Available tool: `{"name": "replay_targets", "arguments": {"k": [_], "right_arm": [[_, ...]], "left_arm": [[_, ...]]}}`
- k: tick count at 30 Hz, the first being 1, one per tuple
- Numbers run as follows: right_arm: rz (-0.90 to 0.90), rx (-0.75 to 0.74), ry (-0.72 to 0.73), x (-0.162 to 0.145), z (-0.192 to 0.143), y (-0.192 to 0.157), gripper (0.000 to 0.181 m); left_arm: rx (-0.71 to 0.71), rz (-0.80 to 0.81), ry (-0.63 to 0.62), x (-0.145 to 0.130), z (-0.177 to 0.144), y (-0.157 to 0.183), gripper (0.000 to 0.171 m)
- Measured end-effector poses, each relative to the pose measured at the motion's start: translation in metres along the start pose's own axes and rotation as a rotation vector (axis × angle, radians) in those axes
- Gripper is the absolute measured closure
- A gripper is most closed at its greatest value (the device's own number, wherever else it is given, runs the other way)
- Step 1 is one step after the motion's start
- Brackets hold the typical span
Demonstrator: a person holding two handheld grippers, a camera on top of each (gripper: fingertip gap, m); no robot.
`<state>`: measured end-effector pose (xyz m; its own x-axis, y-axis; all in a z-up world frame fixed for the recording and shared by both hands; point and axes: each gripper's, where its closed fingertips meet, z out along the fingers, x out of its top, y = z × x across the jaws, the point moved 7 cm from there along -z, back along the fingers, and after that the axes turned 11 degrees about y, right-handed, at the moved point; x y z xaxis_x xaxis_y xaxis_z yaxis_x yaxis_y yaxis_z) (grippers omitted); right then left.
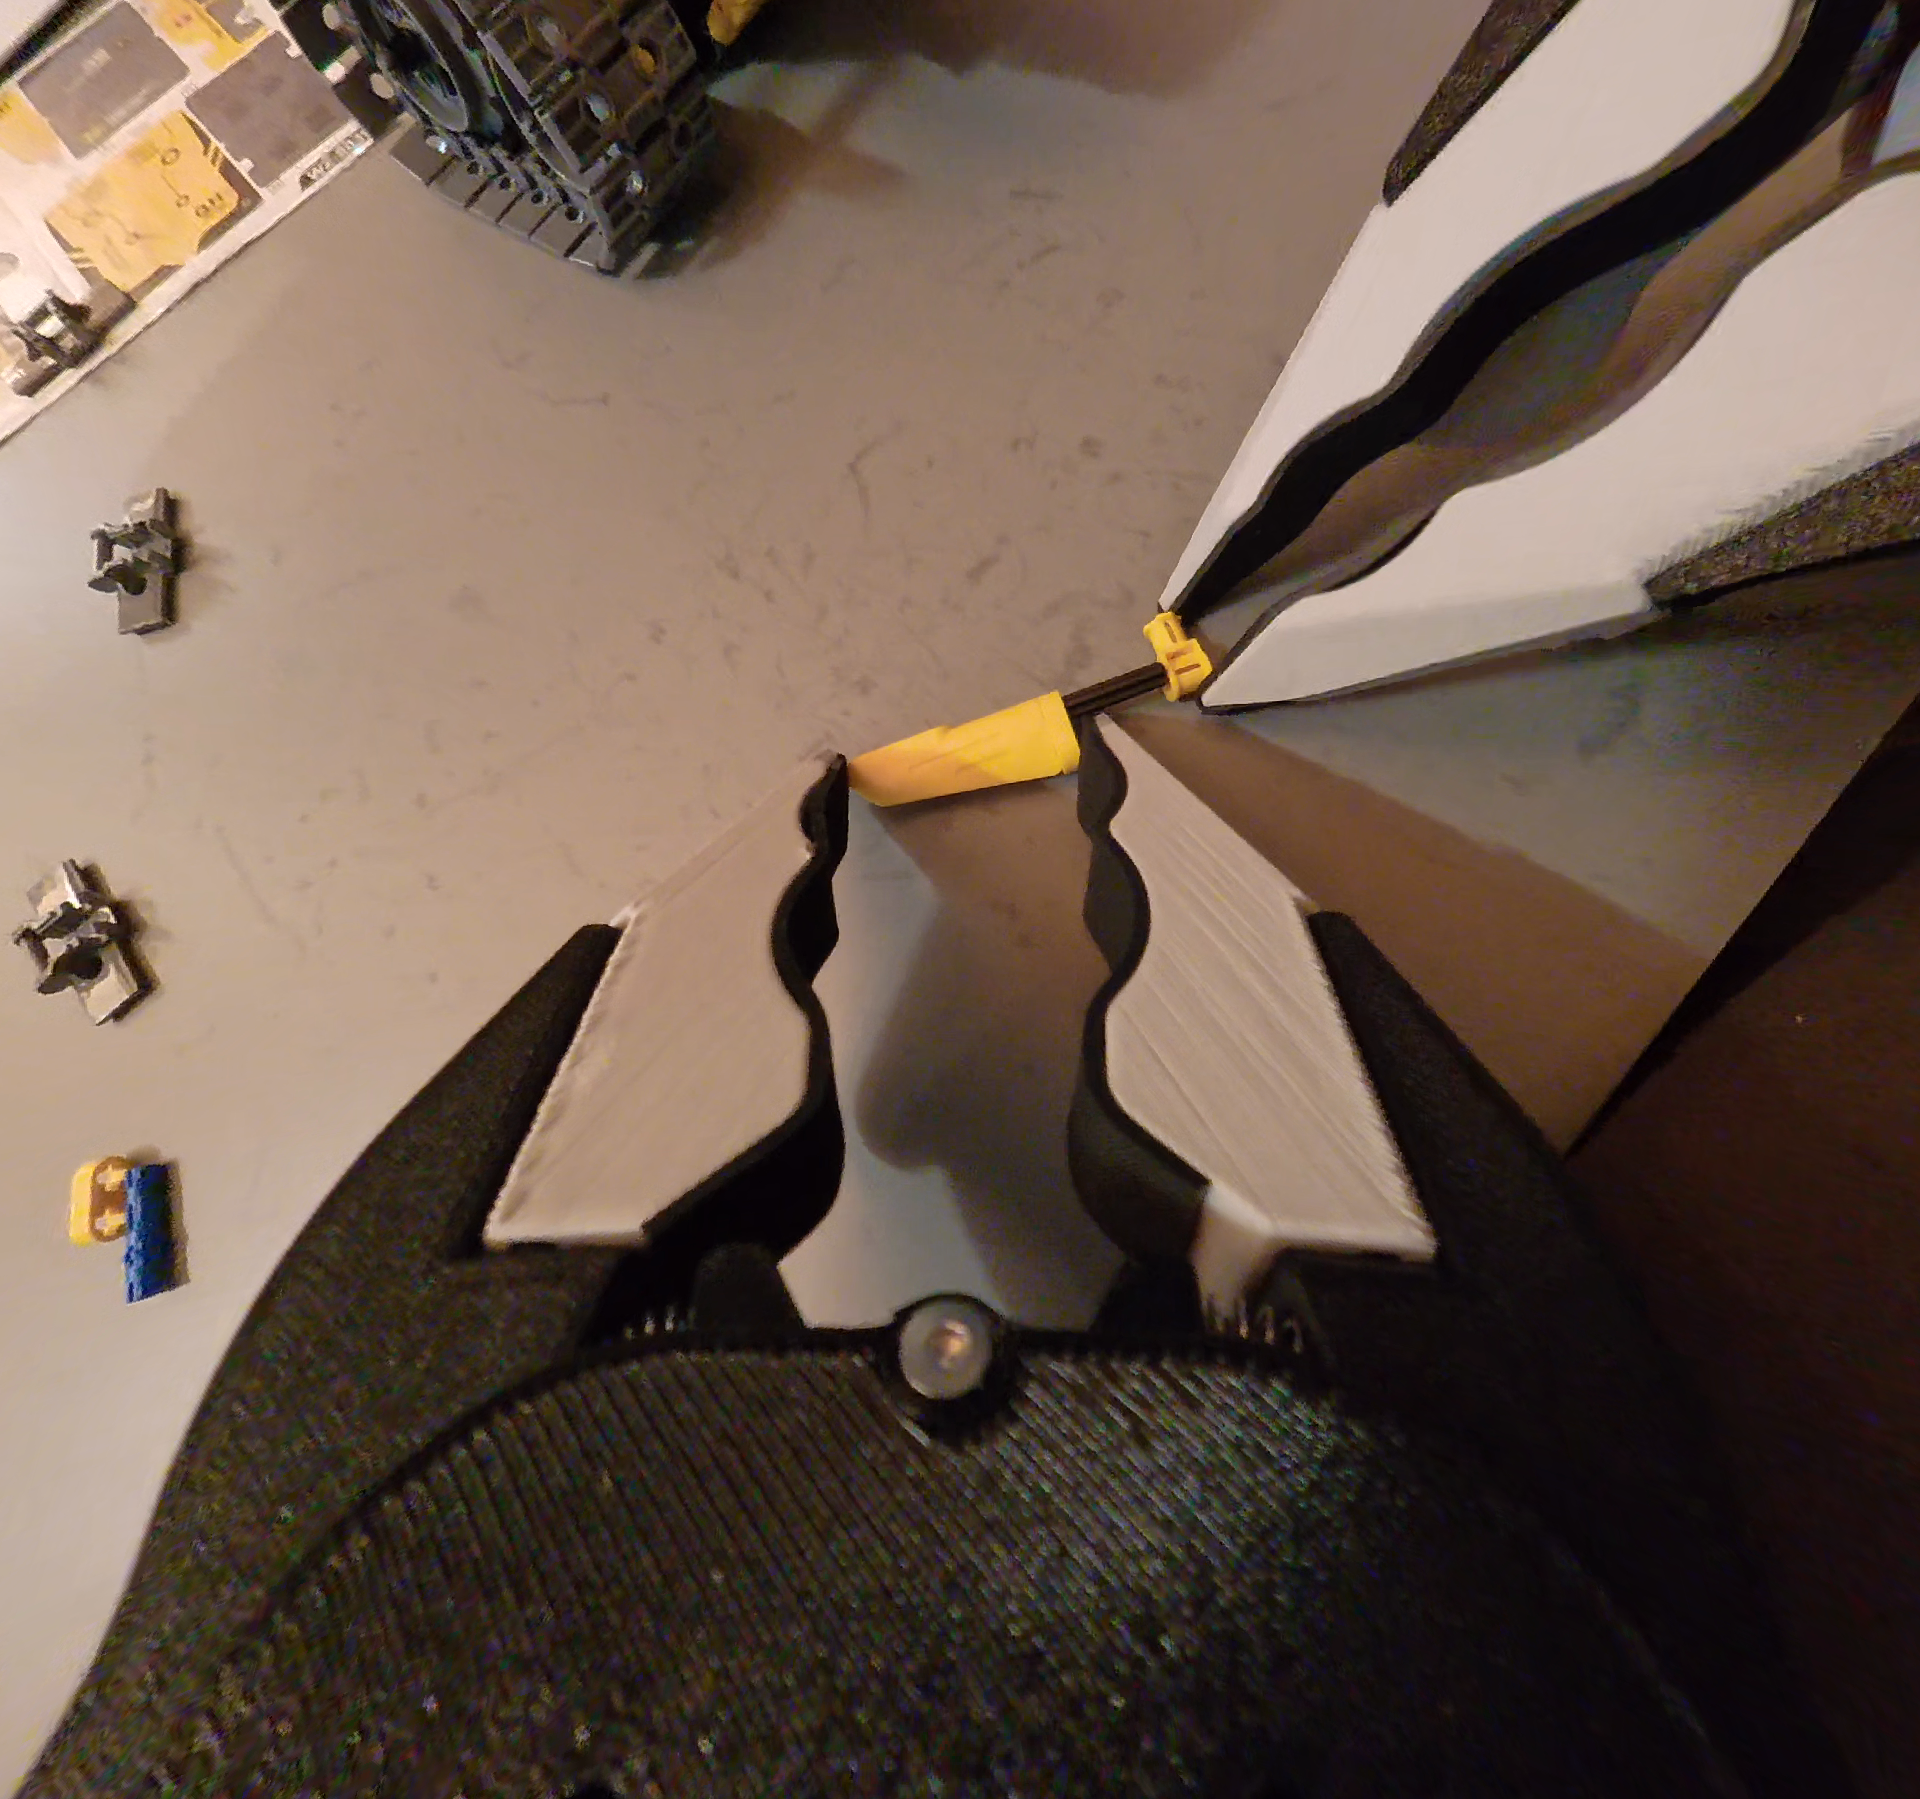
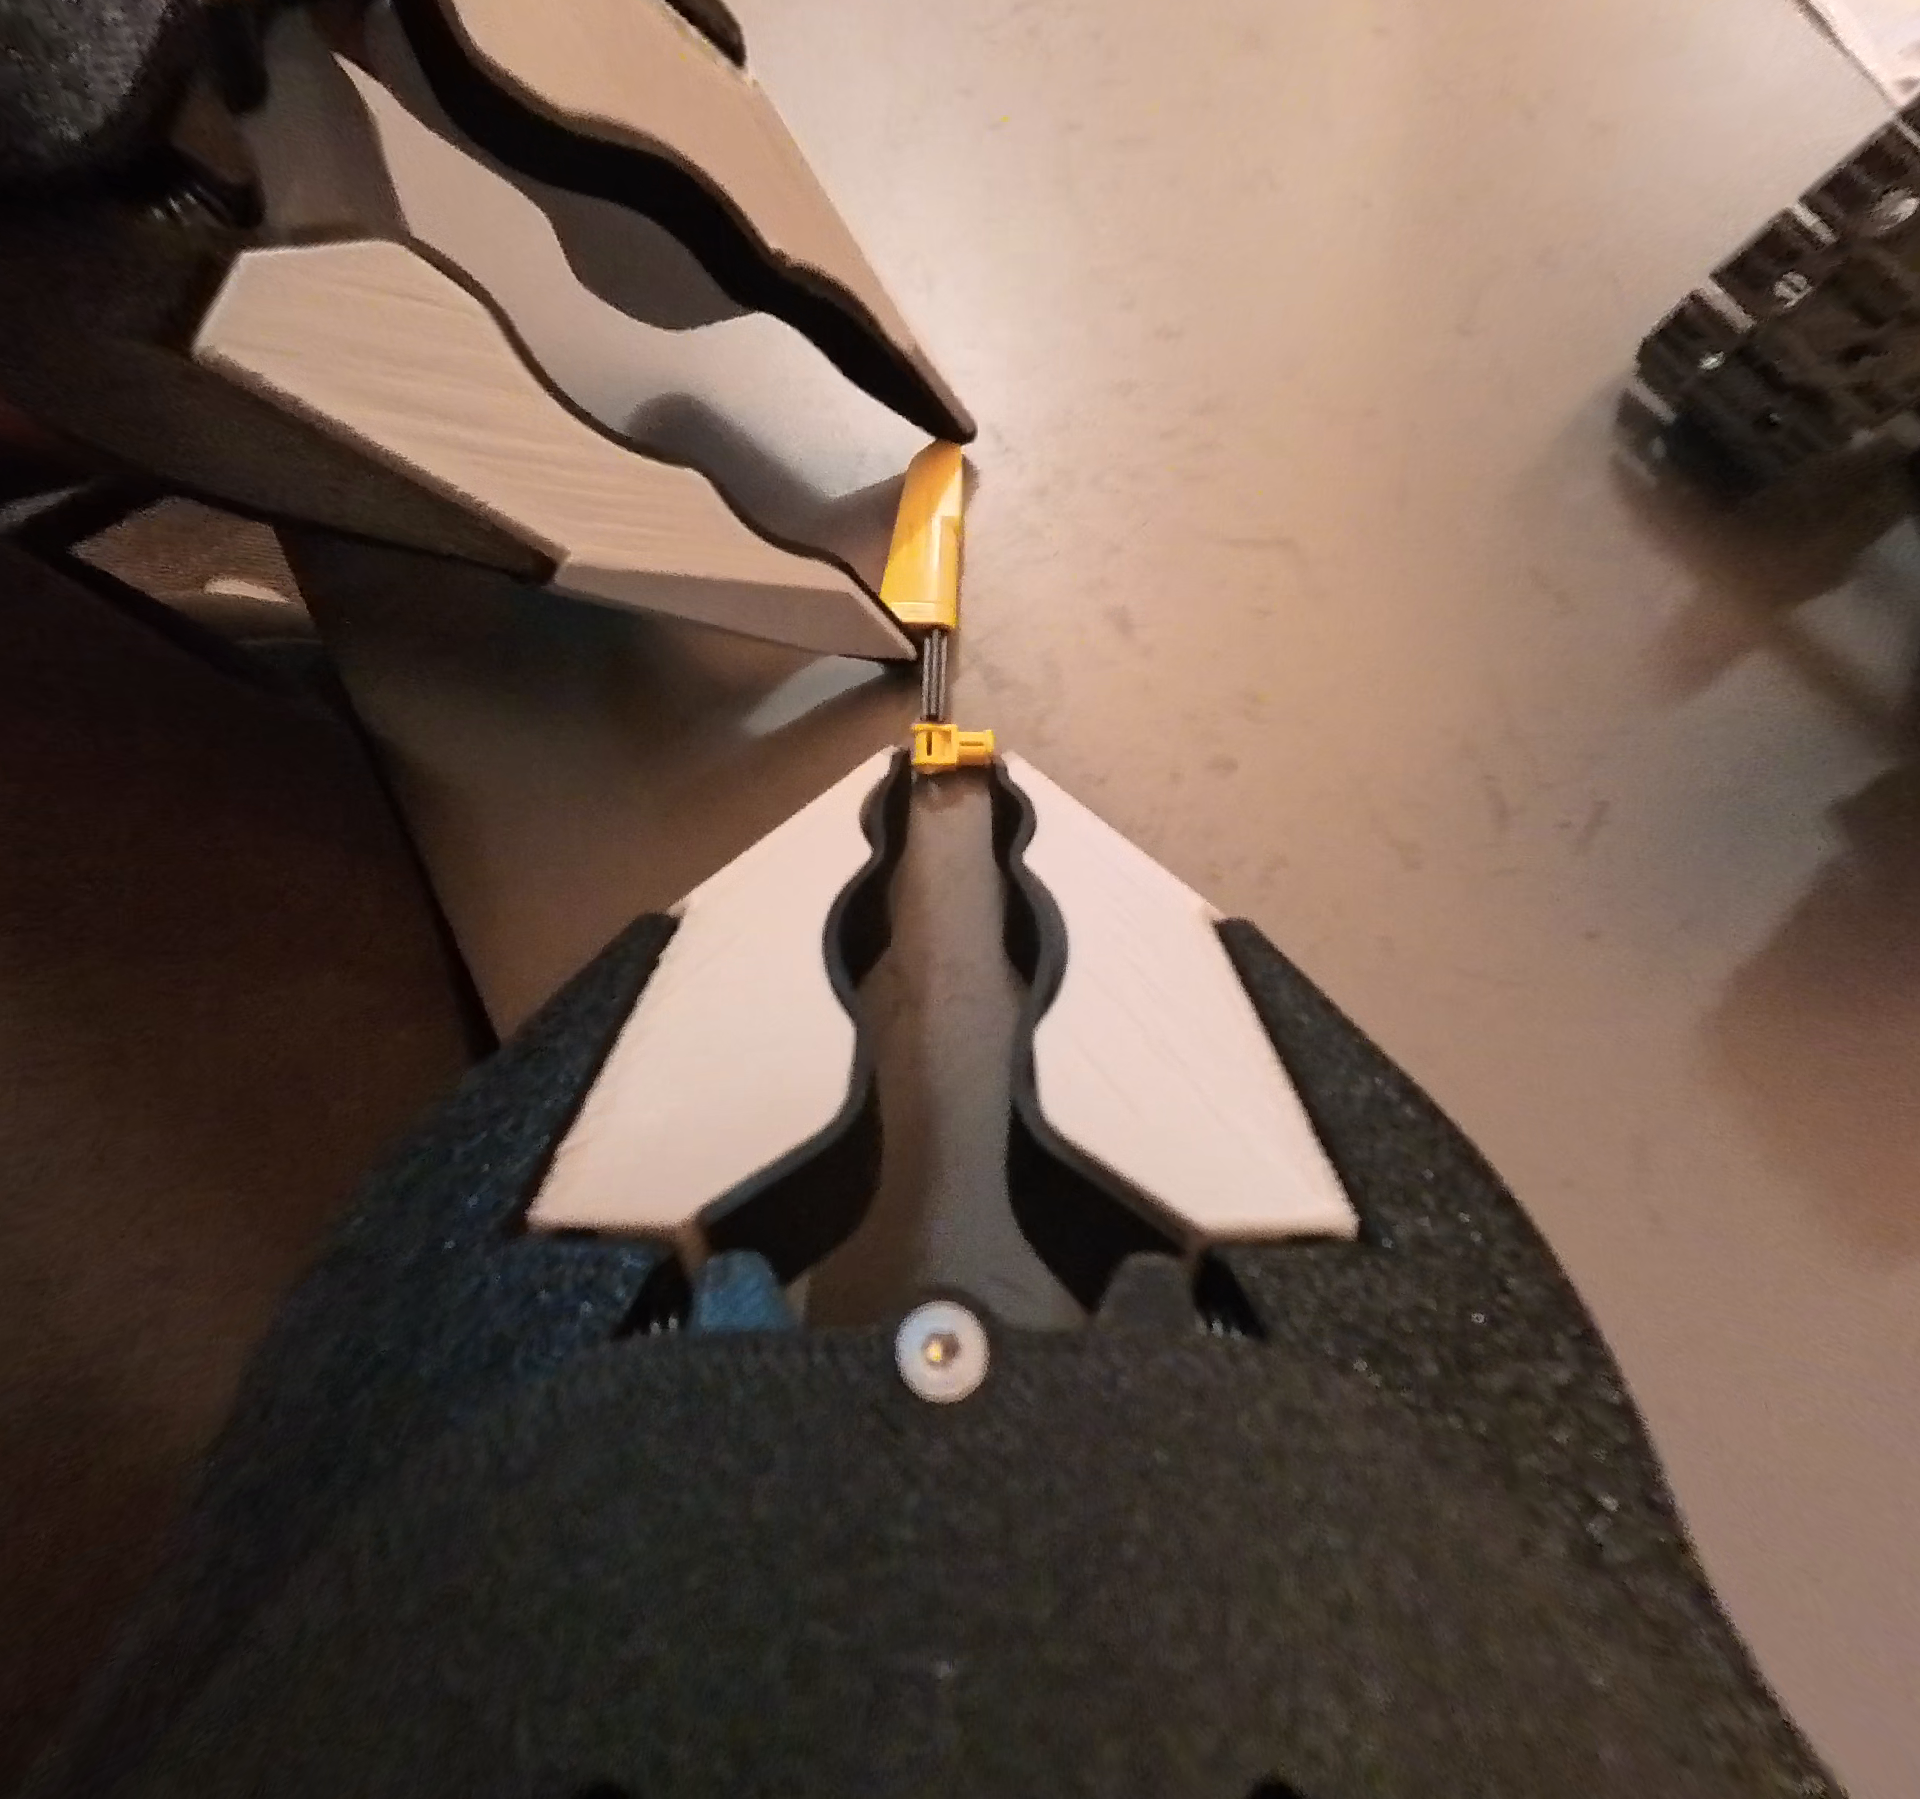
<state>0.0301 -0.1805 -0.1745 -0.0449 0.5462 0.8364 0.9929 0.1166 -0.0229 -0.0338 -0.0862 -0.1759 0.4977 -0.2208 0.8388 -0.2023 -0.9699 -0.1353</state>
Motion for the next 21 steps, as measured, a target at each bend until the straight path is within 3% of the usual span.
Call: {"name": "replay_targets", "arguments": {"k": [6, 21], "right_arm": [[-0.047, -0.028, 0.004, -0.0014, -0.001, -0.0025, 0.167], [-0.029, -0.036, 0.009, -0.0021, -0.0015, -0.0028, 0.167]], "left_arm": [[0.036, 0.08, 0.003, -0.0005, -0.0004, 0.0049, 0.129], [0.046, 0.075, -0.002, 0.0, 0.0001, 0.0071, 0.129]]}}
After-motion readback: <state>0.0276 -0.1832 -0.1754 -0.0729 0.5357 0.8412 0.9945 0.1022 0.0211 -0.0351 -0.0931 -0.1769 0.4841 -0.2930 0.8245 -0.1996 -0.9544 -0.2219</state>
